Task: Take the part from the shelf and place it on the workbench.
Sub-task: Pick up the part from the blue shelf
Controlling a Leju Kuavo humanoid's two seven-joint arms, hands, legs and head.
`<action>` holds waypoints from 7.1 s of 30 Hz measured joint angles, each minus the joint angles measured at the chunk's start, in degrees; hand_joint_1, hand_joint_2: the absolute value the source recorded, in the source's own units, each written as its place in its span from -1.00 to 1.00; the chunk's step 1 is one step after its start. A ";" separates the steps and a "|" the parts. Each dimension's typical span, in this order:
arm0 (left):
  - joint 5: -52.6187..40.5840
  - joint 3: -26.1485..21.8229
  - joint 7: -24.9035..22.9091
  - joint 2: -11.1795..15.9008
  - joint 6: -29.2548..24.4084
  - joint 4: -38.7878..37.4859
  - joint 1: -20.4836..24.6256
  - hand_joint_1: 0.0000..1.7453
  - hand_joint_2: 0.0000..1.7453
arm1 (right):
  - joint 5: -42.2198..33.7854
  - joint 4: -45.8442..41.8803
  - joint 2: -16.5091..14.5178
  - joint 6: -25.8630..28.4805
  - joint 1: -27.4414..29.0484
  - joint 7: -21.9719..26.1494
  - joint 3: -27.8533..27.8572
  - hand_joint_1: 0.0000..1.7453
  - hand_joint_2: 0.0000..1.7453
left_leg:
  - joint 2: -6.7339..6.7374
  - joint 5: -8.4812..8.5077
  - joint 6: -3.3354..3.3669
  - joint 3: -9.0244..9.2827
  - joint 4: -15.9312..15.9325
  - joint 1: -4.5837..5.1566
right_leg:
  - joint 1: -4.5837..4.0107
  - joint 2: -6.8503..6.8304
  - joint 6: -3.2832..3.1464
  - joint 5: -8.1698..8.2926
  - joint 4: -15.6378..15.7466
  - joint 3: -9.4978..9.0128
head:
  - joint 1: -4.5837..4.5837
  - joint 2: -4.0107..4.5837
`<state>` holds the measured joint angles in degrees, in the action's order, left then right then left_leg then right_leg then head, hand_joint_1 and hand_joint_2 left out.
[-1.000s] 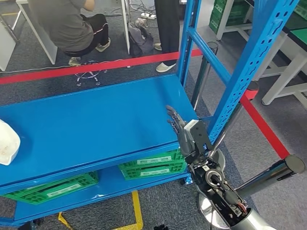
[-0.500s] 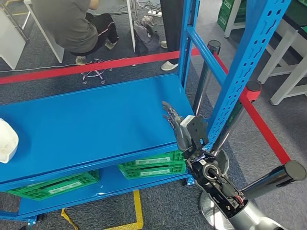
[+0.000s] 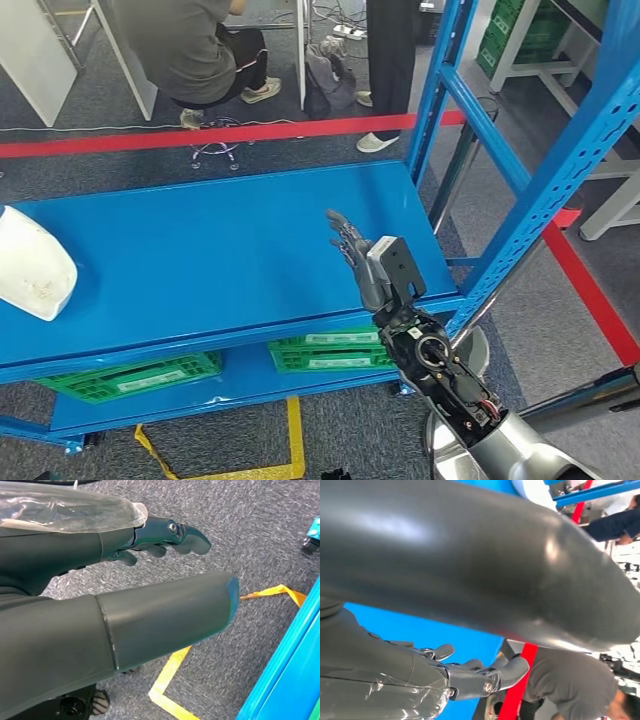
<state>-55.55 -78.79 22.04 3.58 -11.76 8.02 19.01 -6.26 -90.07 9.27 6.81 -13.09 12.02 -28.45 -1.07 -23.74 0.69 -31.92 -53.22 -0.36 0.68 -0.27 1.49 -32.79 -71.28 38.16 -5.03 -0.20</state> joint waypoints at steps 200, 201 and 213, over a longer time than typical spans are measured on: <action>-2.16 -4.42 -0.35 2.77 -0.49 0.02 -2.68 -1.00 -1.00 | 14.62 -7.82 7.83 1.56 0.66 -21.32 1.26 -1.00 1.00 | -0.50 0.76 -0.96 -0.11 0.18 0.30 | -0.41 0.98 -1.73 6.83 16.59 -7.88 | 0.18 0.00; -1.97 -4.54 -0.37 2.97 -0.45 0.02 -2.80 -1.00 -1.00 | 15.58 -8.82 8.47 0.96 0.48 -22.41 1.40 -1.00 1.00 | -0.50 0.75 -1.10 -0.10 0.20 0.27 | -0.44 0.97 -1.77 6.81 16.59 -7.88 | 0.19 0.00; 2.67 -6.60 0.40 4.80 0.03 0.02 -5.52 -1.00 -1.00 | 17.40 -14.59 15.79 -5.59 -6.47 -32.87 1.17 -1.00 1.00 | -0.47 0.68 -1.48 -0.14 0.15 0.38 | -0.26 0.93 -1.81 6.81 16.67 -7.97 | 0.21 0.00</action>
<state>-52.88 -85.40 22.44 8.39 -11.73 8.04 13.49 11.14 -104.67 25.06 1.22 -19.56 -20.85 -27.28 -1.54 -23.05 -0.79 -32.06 -53.07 0.02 0.43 0.66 -0.33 -25.98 -54.61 30.19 -4.82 -0.20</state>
